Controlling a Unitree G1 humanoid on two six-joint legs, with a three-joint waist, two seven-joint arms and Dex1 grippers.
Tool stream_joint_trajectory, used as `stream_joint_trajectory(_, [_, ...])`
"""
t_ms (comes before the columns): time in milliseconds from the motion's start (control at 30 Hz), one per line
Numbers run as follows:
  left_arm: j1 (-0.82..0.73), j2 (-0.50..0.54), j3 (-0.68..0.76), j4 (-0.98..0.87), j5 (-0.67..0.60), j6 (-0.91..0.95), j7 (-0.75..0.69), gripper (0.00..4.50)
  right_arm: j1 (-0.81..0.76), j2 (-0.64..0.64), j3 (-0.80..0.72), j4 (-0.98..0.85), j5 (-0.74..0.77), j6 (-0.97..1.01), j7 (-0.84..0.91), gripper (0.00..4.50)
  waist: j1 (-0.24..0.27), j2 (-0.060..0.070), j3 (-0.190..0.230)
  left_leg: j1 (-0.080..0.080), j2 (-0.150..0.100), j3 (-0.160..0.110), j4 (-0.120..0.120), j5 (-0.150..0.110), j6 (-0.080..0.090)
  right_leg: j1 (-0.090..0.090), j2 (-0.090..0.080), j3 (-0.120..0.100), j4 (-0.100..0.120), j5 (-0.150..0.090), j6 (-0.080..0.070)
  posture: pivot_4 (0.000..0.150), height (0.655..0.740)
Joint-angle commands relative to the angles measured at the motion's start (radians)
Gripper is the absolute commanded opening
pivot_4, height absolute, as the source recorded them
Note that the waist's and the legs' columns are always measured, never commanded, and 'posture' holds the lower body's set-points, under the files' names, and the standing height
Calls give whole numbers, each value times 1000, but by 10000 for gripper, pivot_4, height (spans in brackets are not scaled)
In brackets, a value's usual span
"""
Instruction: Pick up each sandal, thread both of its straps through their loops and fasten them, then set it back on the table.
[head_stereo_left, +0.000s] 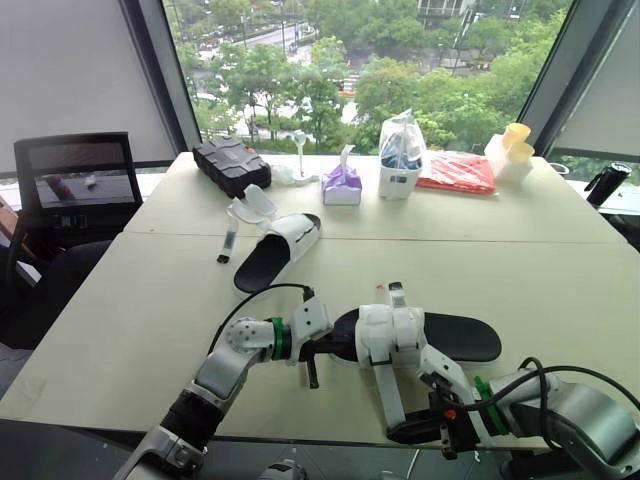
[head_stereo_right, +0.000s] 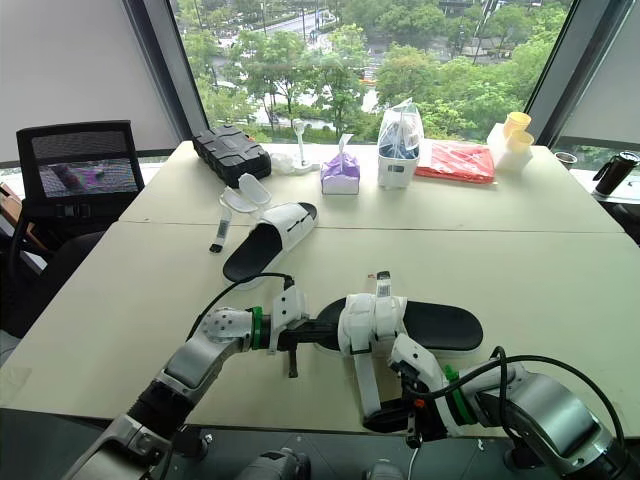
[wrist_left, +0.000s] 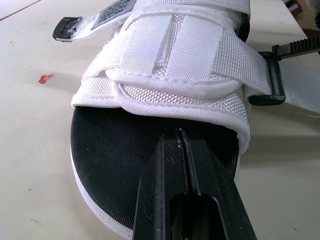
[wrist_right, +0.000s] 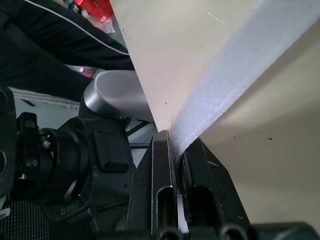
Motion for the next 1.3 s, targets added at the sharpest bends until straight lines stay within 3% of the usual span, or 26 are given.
stream_joint_trajectory(33, [45,28,-70,54,58,60,-21,0,17,-12,-35,-81,56,26,6,256,0,0,0,0,0,0,0,-1,0,0,0,0,0,0,1,1500,7400])
stream_joint_trajectory(167, [35,37,-84,64,77,44,-26,0,-89,9,-230,-145,246,122,-43,256,-2,0,0,-2,0,0,0,-1,0,1,0,0,0,0,1,1500,7400])
stream_joint_trajectory(333, [19,34,-95,82,88,32,-38,0,-318,-4,-312,-64,341,186,-74,256,-3,0,0,-1,1,0,2,-2,-2,1,0,0,0,-2,-3,1500,7400])
stream_joint_trajectory(533, [-1,46,-137,102,115,-1,-77,0,-543,17,-147,146,162,80,-33,256,-4,0,0,-7,0,1,1,-1,1,-3,0,0,0,0,0,1500,7400])
stream_joint_trajectory(700, [2,46,-138,103,115,-3,-78,0,-629,50,-35,302,33,-27,31,256,-4,0,0,-7,0,1,1,-1,1,-4,0,0,1,1,1,1500,7400])
stream_joint_trajectory(933, [11,45,-140,96,121,-2,-72,0,-681,106,69,481,-118,-159,101,256,-6,0,0,-2,0,1,2,-1,1,-3,1,1,2,1,1,1500,7400])
stream_joint_trajectory(1300, [15,37,-140,99,128,-9,-71,0,-725,175,79,657,-234,-252,106,256,-7,0,0,7,0,1,2,-2,-2,4,2,2,3,0,-4,1500,7400])
